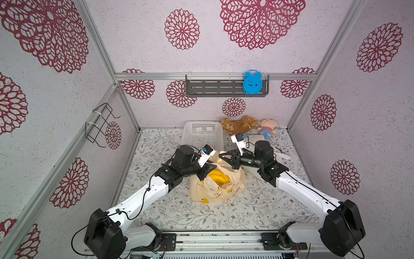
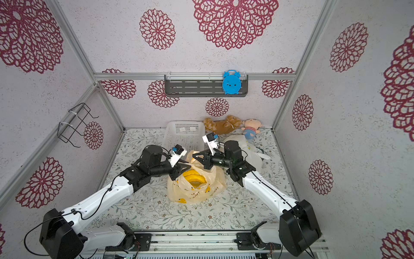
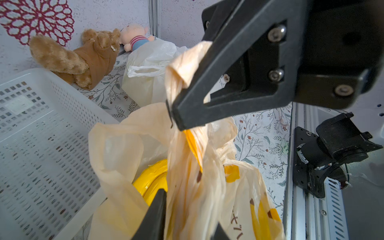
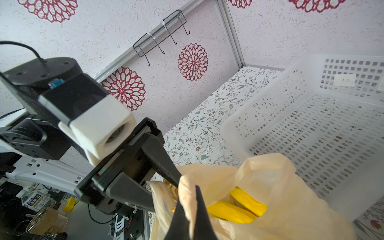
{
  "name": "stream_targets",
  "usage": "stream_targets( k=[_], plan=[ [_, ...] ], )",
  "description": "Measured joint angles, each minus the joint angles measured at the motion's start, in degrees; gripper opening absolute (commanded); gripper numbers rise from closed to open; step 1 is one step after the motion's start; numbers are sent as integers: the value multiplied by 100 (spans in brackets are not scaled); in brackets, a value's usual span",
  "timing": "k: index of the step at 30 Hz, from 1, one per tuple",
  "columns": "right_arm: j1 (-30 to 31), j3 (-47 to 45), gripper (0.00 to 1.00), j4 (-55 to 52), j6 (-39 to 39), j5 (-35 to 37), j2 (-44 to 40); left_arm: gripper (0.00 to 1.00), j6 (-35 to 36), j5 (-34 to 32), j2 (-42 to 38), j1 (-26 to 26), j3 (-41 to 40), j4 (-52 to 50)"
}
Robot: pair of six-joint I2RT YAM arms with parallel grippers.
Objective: Place the banana into a plastic bag & tie a knot
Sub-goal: Cross the plastic bag at the center of the board.
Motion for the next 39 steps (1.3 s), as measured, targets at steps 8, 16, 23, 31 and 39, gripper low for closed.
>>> stream_targets(
  k=[8,16,23,31,39],
  plan=[
    [-46,-175,0,46,-37,-184,-186,0,-153,216,186,133,9,103],
    [-39,-446,22,-35,-229,-802,-306,0,-181,-131,175,114,-28,367],
    [-190,-380,41,-603,-573,-892,-717,0,264,-942,-46,-251,-590,981],
    [-920,-138,49,-413,31,-474,-817,0,481,-960,-136,-313,-949,1574],
    [-951,448,59,-566,350,-634,299,0,557,-743,-273,-313,-1102,1947]
  ],
)
